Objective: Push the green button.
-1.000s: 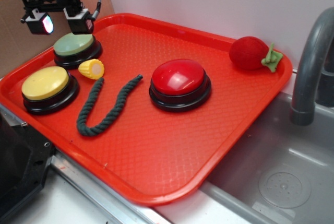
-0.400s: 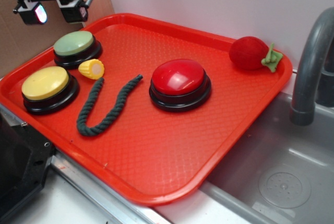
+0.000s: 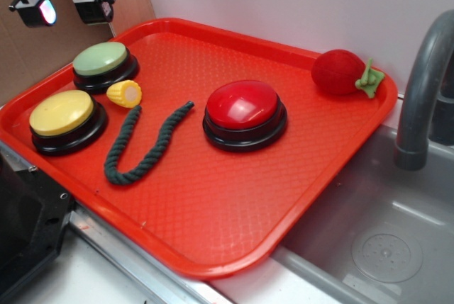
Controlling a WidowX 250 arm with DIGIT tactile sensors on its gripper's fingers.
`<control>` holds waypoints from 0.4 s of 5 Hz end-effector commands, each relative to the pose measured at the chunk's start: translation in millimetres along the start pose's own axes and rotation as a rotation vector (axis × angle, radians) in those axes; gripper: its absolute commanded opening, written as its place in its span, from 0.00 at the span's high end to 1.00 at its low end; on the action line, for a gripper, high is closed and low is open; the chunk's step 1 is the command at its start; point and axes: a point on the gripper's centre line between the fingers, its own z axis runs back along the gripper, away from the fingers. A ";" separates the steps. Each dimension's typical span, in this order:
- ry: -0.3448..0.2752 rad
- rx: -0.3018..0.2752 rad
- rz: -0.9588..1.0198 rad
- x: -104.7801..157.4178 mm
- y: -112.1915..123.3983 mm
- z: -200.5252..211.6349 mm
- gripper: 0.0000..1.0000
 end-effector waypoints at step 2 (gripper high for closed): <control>-0.125 -0.008 -0.046 2.8 -9.3 37.0 0.00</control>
